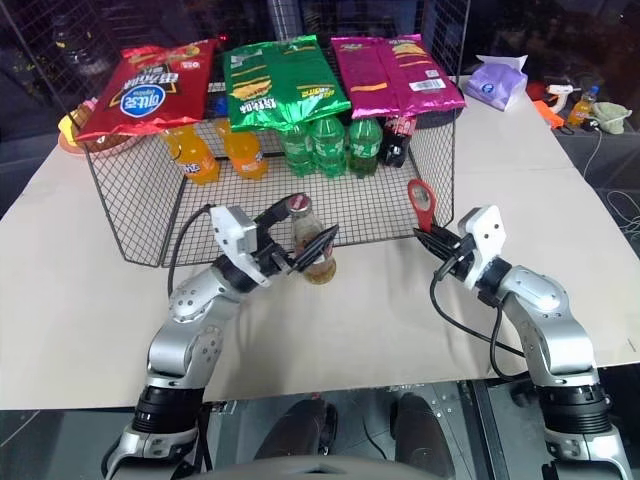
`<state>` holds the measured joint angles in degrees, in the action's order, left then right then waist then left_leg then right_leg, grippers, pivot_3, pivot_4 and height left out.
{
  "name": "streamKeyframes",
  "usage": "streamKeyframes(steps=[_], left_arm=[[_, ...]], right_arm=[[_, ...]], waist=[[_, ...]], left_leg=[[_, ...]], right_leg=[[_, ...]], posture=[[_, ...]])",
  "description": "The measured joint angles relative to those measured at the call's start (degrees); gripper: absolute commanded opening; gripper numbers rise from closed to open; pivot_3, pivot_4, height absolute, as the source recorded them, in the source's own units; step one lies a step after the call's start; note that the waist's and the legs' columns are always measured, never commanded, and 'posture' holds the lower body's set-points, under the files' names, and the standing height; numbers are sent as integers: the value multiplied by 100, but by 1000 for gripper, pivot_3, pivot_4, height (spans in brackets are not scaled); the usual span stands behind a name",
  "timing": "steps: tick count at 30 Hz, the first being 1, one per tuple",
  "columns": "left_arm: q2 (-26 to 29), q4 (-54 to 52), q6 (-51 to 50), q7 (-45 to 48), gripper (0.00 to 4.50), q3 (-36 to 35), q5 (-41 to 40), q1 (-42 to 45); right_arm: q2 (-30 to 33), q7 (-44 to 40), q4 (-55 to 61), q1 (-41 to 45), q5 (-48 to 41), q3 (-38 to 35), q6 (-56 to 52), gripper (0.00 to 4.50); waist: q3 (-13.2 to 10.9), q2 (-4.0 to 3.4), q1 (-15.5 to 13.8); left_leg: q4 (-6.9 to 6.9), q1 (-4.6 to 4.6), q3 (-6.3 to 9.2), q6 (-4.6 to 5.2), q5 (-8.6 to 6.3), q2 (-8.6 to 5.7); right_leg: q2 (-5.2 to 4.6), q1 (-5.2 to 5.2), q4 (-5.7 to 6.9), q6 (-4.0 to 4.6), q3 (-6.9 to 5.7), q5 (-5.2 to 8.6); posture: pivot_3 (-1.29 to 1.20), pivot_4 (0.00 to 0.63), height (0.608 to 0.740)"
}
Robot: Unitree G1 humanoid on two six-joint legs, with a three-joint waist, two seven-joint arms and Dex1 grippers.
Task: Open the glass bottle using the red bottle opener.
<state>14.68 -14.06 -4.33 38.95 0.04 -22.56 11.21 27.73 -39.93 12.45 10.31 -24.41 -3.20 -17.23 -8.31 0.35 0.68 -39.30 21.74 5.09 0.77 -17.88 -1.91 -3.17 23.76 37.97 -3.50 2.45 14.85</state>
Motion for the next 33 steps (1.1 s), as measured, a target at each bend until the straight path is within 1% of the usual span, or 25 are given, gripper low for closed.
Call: streamKeyframes(steps=[8, 22, 23, 25, 27, 28, 30, 33], left_arm=[[220, -47, 21, 214, 4426, 31, -61, -244], [151, -47, 232, 417, 4426, 68, -124, -254], [149, -47, 248, 421, 3913, 66, -123, -253], [149, -46, 268, 427, 3298, 63, -123, -253], [151, -41, 308, 439, 2482, 62, -122, -253], [154, -39, 358, 445, 1790, 57, -128, -252], [161, -58, 475, 464, 1329, 50, -136, -211], [165, -67, 528, 465, 1329, 58, -124, -206]], right_arm=[[-6, -70, -77, 28, 32, 1, 19, 0], [-15, -105, -131, 68, 70, 1, 32, 0], [-17, -105, -140, 71, 78, 1, 33, 0], [-27, -105, -158, 77, 86, 1, 33, 0], [-68, -105, -190, 90, 101, 2, 38, 0], [-79, -106, -208, 99, 109, 8, 43, 0], [-90, -108, -222, 125, 125, 9, 48, 0], [-98, -115, -222, 145, 147, 17, 108, 0]], waist=[[0, 0, 2], [0, 0, 0], [0, 0, 0], [0, 0, 0], [0, 0, 1], [0, 0, 1], [3, -4, -6], [5, -7, -6]], left_leg=[[0, 0, -1, 0, 0, 0], [0, 0, -1, 0, 0, 0], [0, 0, -1, 0, 0, 0], [-1, 0, -1, 0, 0, 0], [0, 0, -1, 0, 0, 0], [-1, 0, -1, 0, 0, 0], [0, -4, -1, 0, 0, -1], [-1, -10, -1, 0, 0, -1]], right_leg=[[2, 0, 0, 0, 0, 0], [1, -1, 0, 0, 0, 0], [1, -1, 0, 0, 0, 0], [1, -1, 0, 0, 0, 0], [1, -1, 0, 0, 0, 0], [1, -1, 0, 0, 0, 0], [0, -5, -1, 0, 0, 0], [0, -12, -1, 0, 0, 0]], posture=[[0, 150, 740], [0, 150, 740], [0, 150, 740], [0, 150, 740], [0, 150, 740], [0, 150, 740], [0, 150, 740], [0, 150, 740]])
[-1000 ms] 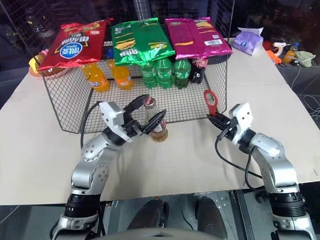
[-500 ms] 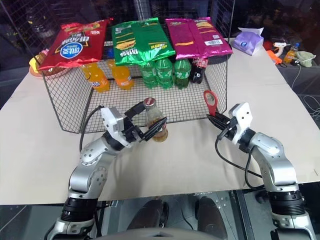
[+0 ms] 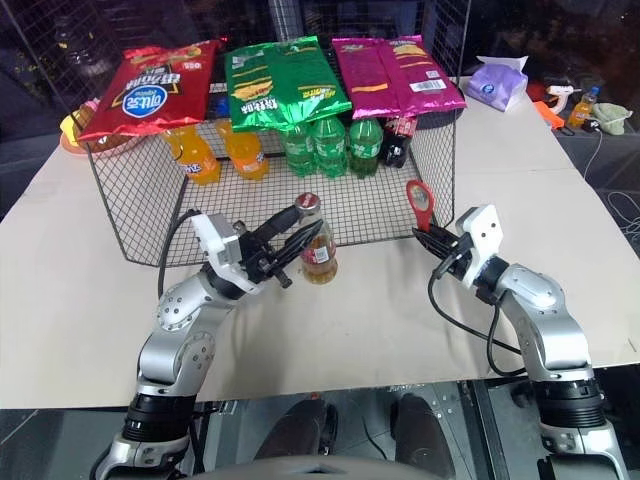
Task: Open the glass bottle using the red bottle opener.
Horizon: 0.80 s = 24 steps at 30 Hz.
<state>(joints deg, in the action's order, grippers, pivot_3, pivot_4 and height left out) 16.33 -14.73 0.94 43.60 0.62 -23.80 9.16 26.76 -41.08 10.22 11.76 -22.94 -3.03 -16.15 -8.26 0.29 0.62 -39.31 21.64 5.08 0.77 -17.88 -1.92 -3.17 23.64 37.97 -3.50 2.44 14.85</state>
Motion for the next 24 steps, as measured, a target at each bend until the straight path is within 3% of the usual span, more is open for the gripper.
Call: streamKeyframes(steps=[15, 19, 22, 24], left_arm=[[44, 9, 65, -37, 1329, -1, 0, -41], [71, 95, -6, -132, 2832, 2, 111, -101], [73, 244, -42, -194, 4290, 3, 211, -126], [72, 246, -41, -214, 4290, 4, 233, -119]], right_arm=[[-234, 60, 64, 274, 591, 571, 372, 0], [-247, 50, 63, 276, 600, 594, 394, 0], [-246, 41, 62, 275, 606, 593, 410, 0], [-246, 39, 61, 275, 607, 593, 420, 0]], waist=[[2, -1, 4], [1, -2, 11], [1, -1, 13], [1, -1, 13]], left_leg=[[-1, -5, 1, 0, 0, 0], [0, -5, 1, 0, 0, 0], [0, -3, 1, 0, 0, 1], [0, -2, 1, 0, 0, 1]], right_leg=[[0, -3, 1, 0, 0, 0], [2, -2, 2, 0, 0, 0], [3, 0, 1, 0, -1, 0], [2, 0, 0, 0, -1, 0]], posture=[[0, 150, 740], [0, 150, 740], [0, 150, 740], [0, 150, 740]])
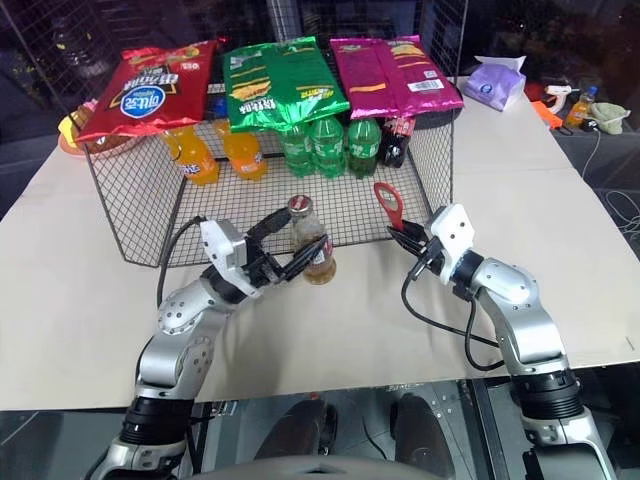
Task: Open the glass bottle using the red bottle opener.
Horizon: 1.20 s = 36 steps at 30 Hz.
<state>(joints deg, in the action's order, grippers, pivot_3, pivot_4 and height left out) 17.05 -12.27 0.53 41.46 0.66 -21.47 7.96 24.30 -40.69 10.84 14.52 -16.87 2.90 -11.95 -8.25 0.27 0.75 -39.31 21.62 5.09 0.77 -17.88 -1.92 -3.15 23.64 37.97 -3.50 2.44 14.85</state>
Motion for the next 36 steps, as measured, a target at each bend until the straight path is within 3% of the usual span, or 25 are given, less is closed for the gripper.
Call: streamKeyframes(steps=[36], left_arm=[[-194, 215, 207, 213, 4290, 85, -117, 120]], right_arm=[[6, -6, -219, -1, 8, -67, 102, 0]], waist=[[0, 0, -1]], left_leg=[[1, 0, 0, 0, 0, 0]], right_leg=[[0, 0, 0, 0, 0, 0]], posture=[[0, 150, 740]])
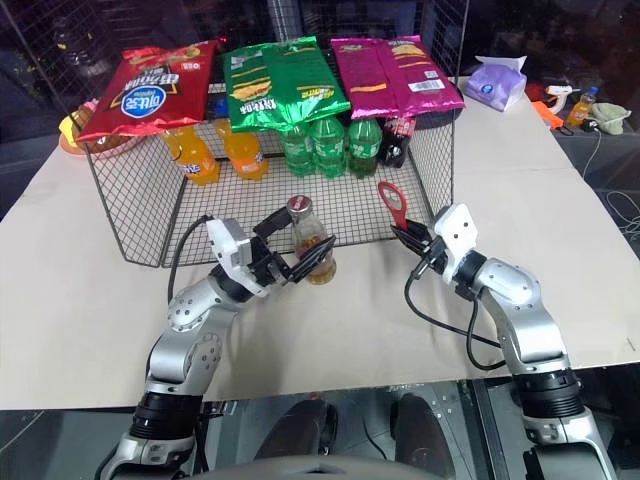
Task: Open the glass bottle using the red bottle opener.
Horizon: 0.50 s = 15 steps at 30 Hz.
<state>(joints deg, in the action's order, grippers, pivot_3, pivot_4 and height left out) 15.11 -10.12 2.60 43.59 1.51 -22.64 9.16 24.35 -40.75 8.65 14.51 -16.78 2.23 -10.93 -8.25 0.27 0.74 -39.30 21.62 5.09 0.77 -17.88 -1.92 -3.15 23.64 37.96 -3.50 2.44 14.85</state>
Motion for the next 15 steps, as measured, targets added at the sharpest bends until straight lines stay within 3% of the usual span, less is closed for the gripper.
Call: streamKeyframes(steps=[7, 9, 10, 13, 15], left_arm=[[-40, 82, 174, 30, 4290, 12, 4, 0], [-40, 96, 180, 52, 3257, 22, 4, 0], [-41, 99, 181, 54, 3108, 23, 4, 0], [-58, 127, 252, 68, 2089, 9, -17, 18], [-72, 106, 328, 101, 1717, 16, -53, 66]], right_arm=[[3, -11, -28, 17, 1, -1, 2, 0], [3, -11, -28, 19, 1, -2, 2, 0], [3, -11, -28, 19, 1, -2, 2, 0], [7, -10, -32, 19, 1, -3, 2, 0], [7, -9, -33, 28, 1, -4, 2, 0]], waist=[[0, 0, 0], [0, 0, 0], [0, 0, 0], [0, 0, -2], [1, 0, -11]], left_leg=[[0, 0, 0, 0, 0, 0], [0, 0, 0, 0, 0, 0], [0, 0, 0, 0, 0, 0], [0, 0, 0, 0, 0, 0], [-1, -1, 0, 0, 0, 0]], right_leg=[[0, 0, 0, 0, 0, 0], [0, 0, 0, 0, 0, 0], [0, 0, 0, 0, 0, 0], [0, -1, 0, 0, -1, 0], [-1, -2, 0, 0, -1, 0]], posture=[[0, 150, 740], [0, 150, 740], [0, 150, 740], [0, 150, 740], [0, 150, 740]])
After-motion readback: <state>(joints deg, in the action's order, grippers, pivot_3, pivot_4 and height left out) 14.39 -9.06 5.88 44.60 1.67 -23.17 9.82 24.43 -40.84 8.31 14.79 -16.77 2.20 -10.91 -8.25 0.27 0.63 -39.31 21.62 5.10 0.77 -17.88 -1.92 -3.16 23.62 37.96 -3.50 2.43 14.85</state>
